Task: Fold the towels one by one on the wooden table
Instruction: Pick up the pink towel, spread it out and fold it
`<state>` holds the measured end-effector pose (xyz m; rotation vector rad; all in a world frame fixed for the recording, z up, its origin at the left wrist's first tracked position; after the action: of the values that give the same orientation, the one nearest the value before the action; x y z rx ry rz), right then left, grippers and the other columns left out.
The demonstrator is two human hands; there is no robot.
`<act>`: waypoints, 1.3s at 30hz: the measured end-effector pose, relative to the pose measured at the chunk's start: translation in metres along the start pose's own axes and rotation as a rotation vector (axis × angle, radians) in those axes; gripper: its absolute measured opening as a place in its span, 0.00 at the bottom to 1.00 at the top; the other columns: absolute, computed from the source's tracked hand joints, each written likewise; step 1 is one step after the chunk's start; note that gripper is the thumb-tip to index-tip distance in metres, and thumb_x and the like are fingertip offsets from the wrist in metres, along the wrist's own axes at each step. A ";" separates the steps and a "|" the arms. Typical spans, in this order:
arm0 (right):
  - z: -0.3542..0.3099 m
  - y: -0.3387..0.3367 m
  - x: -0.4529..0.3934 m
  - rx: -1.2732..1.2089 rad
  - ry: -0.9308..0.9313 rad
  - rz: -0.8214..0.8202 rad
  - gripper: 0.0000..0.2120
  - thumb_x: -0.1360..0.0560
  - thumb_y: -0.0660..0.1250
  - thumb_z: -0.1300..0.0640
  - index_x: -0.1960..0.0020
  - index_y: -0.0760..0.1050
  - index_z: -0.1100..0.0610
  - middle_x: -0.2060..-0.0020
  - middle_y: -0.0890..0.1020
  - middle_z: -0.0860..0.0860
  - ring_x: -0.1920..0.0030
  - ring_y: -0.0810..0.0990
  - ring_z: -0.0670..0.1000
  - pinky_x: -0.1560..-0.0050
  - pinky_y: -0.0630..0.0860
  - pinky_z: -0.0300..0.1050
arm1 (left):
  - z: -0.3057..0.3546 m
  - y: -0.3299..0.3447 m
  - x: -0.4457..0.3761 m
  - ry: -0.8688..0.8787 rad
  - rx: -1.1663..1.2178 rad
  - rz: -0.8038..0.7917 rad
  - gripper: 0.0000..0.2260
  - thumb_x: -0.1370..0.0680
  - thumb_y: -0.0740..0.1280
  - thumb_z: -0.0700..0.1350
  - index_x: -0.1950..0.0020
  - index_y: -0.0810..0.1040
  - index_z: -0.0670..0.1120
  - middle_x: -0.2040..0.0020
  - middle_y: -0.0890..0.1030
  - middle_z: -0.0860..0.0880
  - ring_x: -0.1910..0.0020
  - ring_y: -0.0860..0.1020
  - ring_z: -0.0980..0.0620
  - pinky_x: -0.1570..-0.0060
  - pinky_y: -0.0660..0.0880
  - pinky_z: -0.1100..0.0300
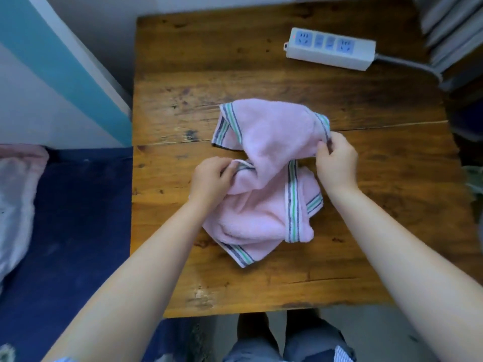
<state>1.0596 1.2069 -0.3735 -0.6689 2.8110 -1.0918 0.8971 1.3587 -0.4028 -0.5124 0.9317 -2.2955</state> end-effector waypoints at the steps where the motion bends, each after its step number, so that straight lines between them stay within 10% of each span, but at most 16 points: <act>1: 0.001 -0.011 -0.001 0.032 0.023 0.024 0.11 0.22 0.55 0.63 0.46 0.74 0.64 0.55 0.76 0.54 0.55 0.73 0.50 0.56 0.65 0.37 | -0.004 -0.010 0.002 -0.091 0.129 0.053 0.13 0.20 0.59 0.42 0.55 0.81 0.39 0.60 0.78 0.46 0.58 0.73 0.49 0.65 0.60 0.60; 6: 0.008 -0.059 -0.005 0.134 0.197 0.056 0.15 0.20 0.53 0.60 0.36 0.68 0.64 0.40 0.75 0.61 0.39 0.73 0.59 0.43 0.69 0.45 | -0.035 -0.048 0.025 -0.466 0.386 0.324 0.19 0.20 0.57 0.42 0.72 0.62 0.46 0.72 0.63 0.49 0.71 0.61 0.53 0.68 0.57 0.58; 11: 0.011 -0.097 -0.007 0.189 0.302 0.102 0.15 0.21 0.52 0.62 0.40 0.72 0.63 0.40 0.76 0.60 0.38 0.72 0.60 0.37 0.67 0.49 | -0.060 -0.061 0.045 -0.725 0.403 0.335 0.14 0.20 0.55 0.40 0.65 0.69 0.46 0.68 0.68 0.50 0.62 0.68 0.48 0.61 0.65 0.60; 15: 0.034 -0.087 0.010 0.143 0.387 0.033 0.15 0.21 0.55 0.60 0.37 0.71 0.63 0.39 0.75 0.60 0.39 0.73 0.59 0.48 0.69 0.45 | -0.059 -0.037 0.067 -0.753 0.176 0.040 0.14 0.21 0.57 0.41 0.67 0.69 0.45 0.69 0.68 0.46 0.57 0.67 0.48 0.66 0.63 0.59; 19: 0.061 -0.059 0.038 0.133 0.483 -0.122 0.24 0.23 0.60 0.63 0.28 0.60 0.65 0.31 0.67 0.61 0.32 0.67 0.59 0.37 0.67 0.47 | -0.063 -0.017 0.074 -0.692 -0.035 -0.235 0.14 0.23 0.61 0.49 0.66 0.66 0.45 0.68 0.68 0.47 0.64 0.68 0.45 0.63 0.62 0.57; 23: 0.086 -0.052 0.054 -0.035 0.614 0.016 0.21 0.27 0.62 0.67 0.34 0.69 0.66 0.39 0.75 0.59 0.40 0.74 0.59 0.50 0.69 0.42 | -0.048 -0.025 0.056 -0.591 -0.120 -0.071 0.09 0.22 0.59 0.51 0.52 0.75 0.47 0.57 0.75 0.48 0.52 0.74 0.44 0.46 0.69 0.53; 28: 0.096 -0.052 0.063 -0.225 0.689 0.093 0.13 0.25 0.62 0.65 0.67 0.75 0.58 0.60 0.79 0.60 0.50 0.79 0.63 0.47 0.79 0.56 | -0.041 -0.027 0.040 -0.548 -0.111 -0.011 0.10 0.22 0.61 0.45 0.52 0.81 0.44 0.49 0.82 0.43 0.47 0.76 0.40 0.42 0.72 0.49; 33: 0.074 -0.060 0.052 -0.270 0.625 0.139 0.14 0.22 0.56 0.62 0.43 0.77 0.62 0.51 0.80 0.55 0.45 0.78 0.58 0.41 0.76 0.56 | -0.039 -0.040 0.037 -0.614 0.019 0.080 0.09 0.20 0.59 0.43 0.52 0.77 0.42 0.54 0.77 0.44 0.51 0.75 0.43 0.53 0.70 0.56; 39: 0.013 -0.080 0.017 -0.202 0.507 0.076 0.14 0.23 0.56 0.63 0.45 0.77 0.65 0.48 0.80 0.60 0.47 0.79 0.60 0.43 0.77 0.59 | -0.001 -0.085 0.021 -0.577 0.255 0.228 0.08 0.21 0.59 0.42 0.50 0.77 0.41 0.58 0.75 0.47 0.54 0.72 0.48 0.56 0.69 0.60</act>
<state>1.0768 1.1394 -0.3293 -0.3234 3.3756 -1.1029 0.8481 1.3943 -0.3392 -0.8457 0.3857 -1.8650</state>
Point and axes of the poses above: each hand's wrist, its own x-axis away from the middle knuckle, its own y-axis out of the palm, z = x × y, the point moved 6 cm from there along -x, towards the middle knuckle
